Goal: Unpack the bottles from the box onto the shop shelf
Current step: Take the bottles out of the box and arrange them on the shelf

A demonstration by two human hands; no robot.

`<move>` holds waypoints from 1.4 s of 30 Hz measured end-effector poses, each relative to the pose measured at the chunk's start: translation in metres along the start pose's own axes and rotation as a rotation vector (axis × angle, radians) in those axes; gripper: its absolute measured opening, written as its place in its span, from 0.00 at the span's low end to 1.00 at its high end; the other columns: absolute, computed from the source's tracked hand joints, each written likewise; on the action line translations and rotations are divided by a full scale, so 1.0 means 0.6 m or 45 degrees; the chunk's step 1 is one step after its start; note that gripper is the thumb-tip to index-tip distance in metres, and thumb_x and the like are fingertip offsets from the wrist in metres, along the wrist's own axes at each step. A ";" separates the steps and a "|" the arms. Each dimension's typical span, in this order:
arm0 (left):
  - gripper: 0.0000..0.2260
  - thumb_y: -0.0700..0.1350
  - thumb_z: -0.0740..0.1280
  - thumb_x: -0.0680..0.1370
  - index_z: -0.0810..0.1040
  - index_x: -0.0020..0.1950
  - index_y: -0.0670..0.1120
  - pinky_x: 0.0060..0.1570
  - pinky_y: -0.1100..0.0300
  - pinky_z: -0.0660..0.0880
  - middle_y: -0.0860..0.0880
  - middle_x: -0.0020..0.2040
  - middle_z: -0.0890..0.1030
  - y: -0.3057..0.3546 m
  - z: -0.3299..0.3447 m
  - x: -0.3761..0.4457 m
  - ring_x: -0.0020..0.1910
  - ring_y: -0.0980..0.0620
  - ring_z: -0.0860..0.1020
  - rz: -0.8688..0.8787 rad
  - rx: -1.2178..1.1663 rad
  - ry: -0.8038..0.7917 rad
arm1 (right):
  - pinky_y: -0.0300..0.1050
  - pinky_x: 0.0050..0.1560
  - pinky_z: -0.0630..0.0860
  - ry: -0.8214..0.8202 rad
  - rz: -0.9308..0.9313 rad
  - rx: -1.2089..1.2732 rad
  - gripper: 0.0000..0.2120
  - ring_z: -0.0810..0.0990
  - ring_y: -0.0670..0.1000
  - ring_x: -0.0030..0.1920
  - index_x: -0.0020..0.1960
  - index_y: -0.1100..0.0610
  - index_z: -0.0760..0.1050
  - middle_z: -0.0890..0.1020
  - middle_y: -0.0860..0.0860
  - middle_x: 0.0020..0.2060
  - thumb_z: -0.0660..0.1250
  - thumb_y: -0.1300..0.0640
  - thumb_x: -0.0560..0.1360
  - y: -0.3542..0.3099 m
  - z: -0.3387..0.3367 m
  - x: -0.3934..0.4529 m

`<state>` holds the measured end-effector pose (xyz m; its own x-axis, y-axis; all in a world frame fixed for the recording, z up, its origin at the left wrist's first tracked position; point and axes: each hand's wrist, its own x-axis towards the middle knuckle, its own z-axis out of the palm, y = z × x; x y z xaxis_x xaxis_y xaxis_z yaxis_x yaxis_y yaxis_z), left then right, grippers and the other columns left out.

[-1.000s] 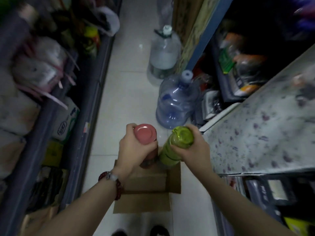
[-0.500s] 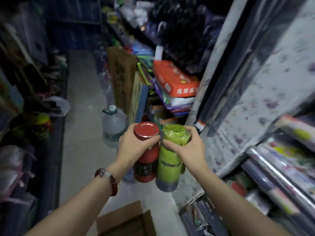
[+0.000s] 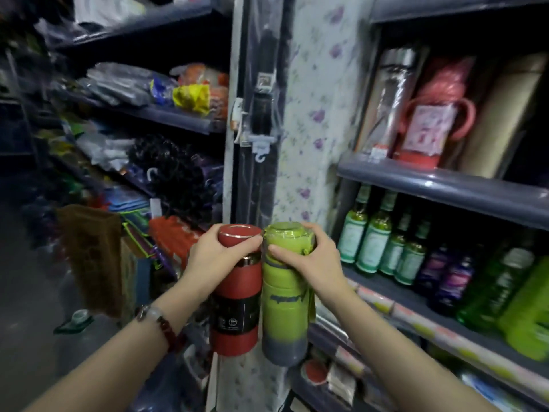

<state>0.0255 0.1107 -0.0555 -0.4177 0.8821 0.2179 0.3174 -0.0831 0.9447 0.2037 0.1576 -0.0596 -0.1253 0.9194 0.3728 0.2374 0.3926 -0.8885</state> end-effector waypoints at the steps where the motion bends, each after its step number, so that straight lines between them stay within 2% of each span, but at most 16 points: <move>1: 0.26 0.66 0.73 0.53 0.80 0.47 0.55 0.52 0.53 0.79 0.56 0.45 0.84 0.025 0.014 0.002 0.47 0.56 0.82 0.021 -0.027 -0.031 | 0.49 0.55 0.79 0.028 -0.004 0.012 0.34 0.83 0.44 0.48 0.55 0.50 0.76 0.85 0.46 0.46 0.81 0.40 0.53 -0.012 -0.026 0.005; 4: 0.27 0.66 0.74 0.51 0.81 0.45 0.55 0.54 0.50 0.79 0.55 0.44 0.85 0.096 0.058 0.007 0.47 0.54 0.82 0.070 -0.077 -0.118 | 0.46 0.52 0.80 0.087 -0.029 0.014 0.26 0.84 0.42 0.44 0.52 0.51 0.77 0.85 0.45 0.42 0.82 0.49 0.58 -0.052 -0.109 0.013; 6: 0.27 0.66 0.75 0.51 0.81 0.45 0.55 0.54 0.48 0.79 0.54 0.45 0.85 0.139 0.089 0.010 0.48 0.52 0.83 0.109 -0.137 -0.185 | 0.45 0.52 0.80 0.135 -0.046 -0.017 0.25 0.84 0.43 0.45 0.52 0.50 0.78 0.86 0.45 0.43 0.82 0.49 0.58 -0.081 -0.165 0.016; 8: 0.24 0.65 0.76 0.53 0.83 0.44 0.56 0.54 0.48 0.79 0.54 0.44 0.86 0.185 0.121 0.008 0.47 0.51 0.83 0.145 -0.199 -0.258 | 0.47 0.54 0.80 0.172 -0.072 -0.011 0.25 0.84 0.44 0.47 0.52 0.49 0.78 0.86 0.46 0.44 0.82 0.48 0.57 -0.105 -0.220 0.019; 10: 0.17 0.60 0.77 0.59 0.84 0.43 0.54 0.52 0.52 0.79 0.52 0.43 0.86 0.233 0.155 -0.003 0.47 0.51 0.84 0.188 -0.248 -0.355 | 0.50 0.55 0.80 0.219 -0.082 0.006 0.25 0.85 0.46 0.47 0.51 0.50 0.78 0.86 0.47 0.45 0.82 0.48 0.58 -0.129 -0.273 0.018; 13: 0.11 0.50 0.75 0.68 0.82 0.46 0.47 0.40 0.62 0.79 0.49 0.43 0.86 0.301 0.204 -0.022 0.42 0.53 0.84 0.243 -0.325 -0.462 | 0.51 0.54 0.81 0.266 -0.102 0.032 0.21 0.85 0.48 0.47 0.50 0.51 0.78 0.86 0.48 0.44 0.81 0.52 0.60 -0.158 -0.351 0.011; 15: 0.09 0.50 0.75 0.68 0.80 0.44 0.48 0.33 0.66 0.78 0.50 0.42 0.85 0.341 0.235 -0.036 0.37 0.56 0.82 0.285 -0.352 -0.509 | 0.53 0.53 0.81 0.302 -0.112 0.016 0.22 0.85 0.49 0.47 0.51 0.52 0.79 0.87 0.49 0.45 0.81 0.51 0.60 -0.176 -0.400 0.003; 17: 0.13 0.51 0.76 0.67 0.80 0.46 0.47 0.33 0.66 0.77 0.50 0.41 0.85 0.378 0.263 -0.050 0.36 0.56 0.82 0.315 -0.372 -0.558 | 0.51 0.51 0.81 0.324 -0.131 0.008 0.21 0.86 0.49 0.46 0.51 0.53 0.80 0.87 0.49 0.44 0.81 0.52 0.61 -0.193 -0.446 -0.009; 21: 0.08 0.51 0.75 0.68 0.80 0.42 0.49 0.21 0.73 0.70 0.57 0.30 0.83 0.451 0.304 -0.079 0.26 0.65 0.79 0.416 -0.367 -0.674 | 0.50 0.50 0.81 0.387 -0.161 0.019 0.22 0.86 0.51 0.46 0.52 0.56 0.79 0.87 0.51 0.45 0.81 0.54 0.62 -0.228 -0.527 -0.030; 25: 0.15 0.54 0.76 0.65 0.80 0.48 0.49 0.27 0.68 0.71 0.53 0.41 0.83 0.530 0.329 -0.108 0.37 0.58 0.80 0.564 -0.386 -0.679 | 0.52 0.52 0.81 0.556 -0.251 -0.033 0.24 0.86 0.50 0.46 0.50 0.56 0.80 0.87 0.50 0.44 0.82 0.50 0.57 -0.271 -0.596 -0.043; 28: 0.17 0.55 0.76 0.64 0.81 0.49 0.49 0.33 0.63 0.71 0.53 0.43 0.83 0.581 0.346 -0.120 0.40 0.57 0.79 0.680 -0.425 -0.653 | 0.54 0.54 0.81 0.672 -0.326 -0.088 0.24 0.86 0.50 0.46 0.50 0.55 0.80 0.87 0.50 0.44 0.82 0.49 0.57 -0.306 -0.638 -0.050; 31: 0.21 0.58 0.78 0.60 0.81 0.47 0.51 0.41 0.60 0.76 0.53 0.45 0.83 0.620 0.367 -0.124 0.44 0.56 0.81 0.763 -0.496 -0.647 | 0.54 0.54 0.81 0.780 -0.424 -0.165 0.26 0.86 0.49 0.46 0.49 0.53 0.80 0.87 0.48 0.43 0.81 0.46 0.55 -0.339 -0.667 -0.052; 33: 0.25 0.61 0.77 0.54 0.80 0.46 0.52 0.51 0.55 0.78 0.53 0.47 0.84 0.639 0.384 -0.123 0.48 0.54 0.82 0.799 -0.544 -0.619 | 0.51 0.54 0.81 0.873 -0.464 -0.275 0.25 0.85 0.46 0.46 0.49 0.51 0.79 0.86 0.46 0.43 0.81 0.44 0.56 -0.353 -0.679 -0.053; 35: 0.28 0.64 0.76 0.51 0.79 0.46 0.54 0.56 0.51 0.78 0.53 0.49 0.84 0.651 0.403 -0.123 0.50 0.53 0.82 0.823 -0.586 -0.598 | 0.43 0.52 0.80 0.954 -0.506 -0.378 0.22 0.84 0.41 0.45 0.49 0.48 0.77 0.85 0.43 0.42 0.80 0.44 0.59 -0.362 -0.687 -0.058; 38: 0.27 0.63 0.77 0.51 0.78 0.47 0.55 0.56 0.50 0.78 0.55 0.49 0.83 0.655 0.435 -0.126 0.50 0.54 0.81 0.855 -0.655 -0.594 | 0.35 0.49 0.77 1.078 -0.581 -0.485 0.24 0.81 0.36 0.44 0.54 0.46 0.75 0.84 0.41 0.43 0.79 0.44 0.61 -0.356 -0.694 -0.062; 42: 0.28 0.62 0.77 0.54 0.76 0.51 0.57 0.55 0.53 0.77 0.58 0.49 0.82 0.640 0.480 -0.132 0.51 0.57 0.80 0.924 -0.680 -0.561 | 0.34 0.50 0.76 1.222 -0.629 -0.493 0.26 0.80 0.35 0.45 0.56 0.47 0.73 0.82 0.40 0.44 0.80 0.46 0.62 -0.321 -0.705 -0.054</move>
<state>0.4257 0.1428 0.2193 0.1124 0.6197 0.7768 -0.0986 -0.7709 0.6293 0.5695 0.0618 0.2125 0.4598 0.2357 0.8562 0.6678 0.5437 -0.5083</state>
